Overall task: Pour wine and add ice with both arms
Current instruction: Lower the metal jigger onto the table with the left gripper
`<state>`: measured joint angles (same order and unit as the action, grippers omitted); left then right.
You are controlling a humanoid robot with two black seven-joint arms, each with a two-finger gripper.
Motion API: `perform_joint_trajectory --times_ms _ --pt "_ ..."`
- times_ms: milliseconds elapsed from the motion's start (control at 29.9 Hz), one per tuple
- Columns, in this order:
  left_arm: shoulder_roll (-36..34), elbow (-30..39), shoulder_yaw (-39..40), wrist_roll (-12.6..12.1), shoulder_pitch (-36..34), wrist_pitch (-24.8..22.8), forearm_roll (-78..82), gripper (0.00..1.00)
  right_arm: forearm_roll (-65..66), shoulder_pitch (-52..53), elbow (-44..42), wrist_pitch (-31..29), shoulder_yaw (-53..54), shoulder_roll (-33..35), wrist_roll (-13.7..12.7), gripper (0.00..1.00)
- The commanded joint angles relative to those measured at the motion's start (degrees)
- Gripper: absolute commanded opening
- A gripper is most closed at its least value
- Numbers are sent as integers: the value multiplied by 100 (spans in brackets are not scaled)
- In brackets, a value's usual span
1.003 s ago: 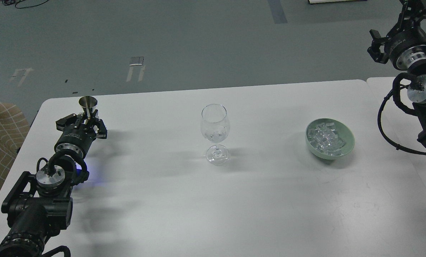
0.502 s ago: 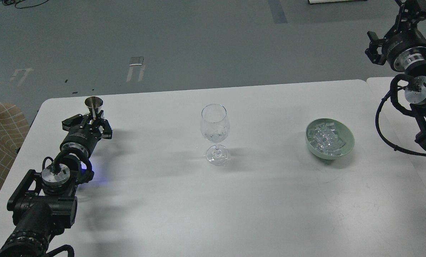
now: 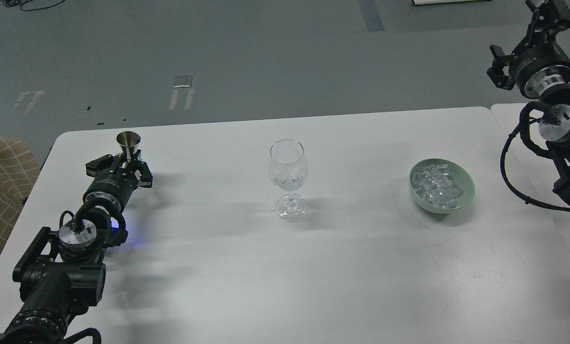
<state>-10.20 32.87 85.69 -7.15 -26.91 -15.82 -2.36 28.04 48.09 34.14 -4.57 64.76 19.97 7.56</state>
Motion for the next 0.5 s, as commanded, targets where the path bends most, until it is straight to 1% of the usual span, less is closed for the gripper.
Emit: perform_joint_trajectory --times_ms 0,33,368,468 --pt "-17 0 0 3 -8 0 -2 24 0 -1 -4 0 1 -2 0 100" --pt "-17 0 0 12 -8 9 7 26 0 -1 5 0 1 -2 0 100" --pt "-26 0 0 12 -8 53 25 31 0 8 5 0 1 7 0 100" --pt "-26 0 0 12 -8 70 33 37 0 -1 5 0 1 7 0 100"
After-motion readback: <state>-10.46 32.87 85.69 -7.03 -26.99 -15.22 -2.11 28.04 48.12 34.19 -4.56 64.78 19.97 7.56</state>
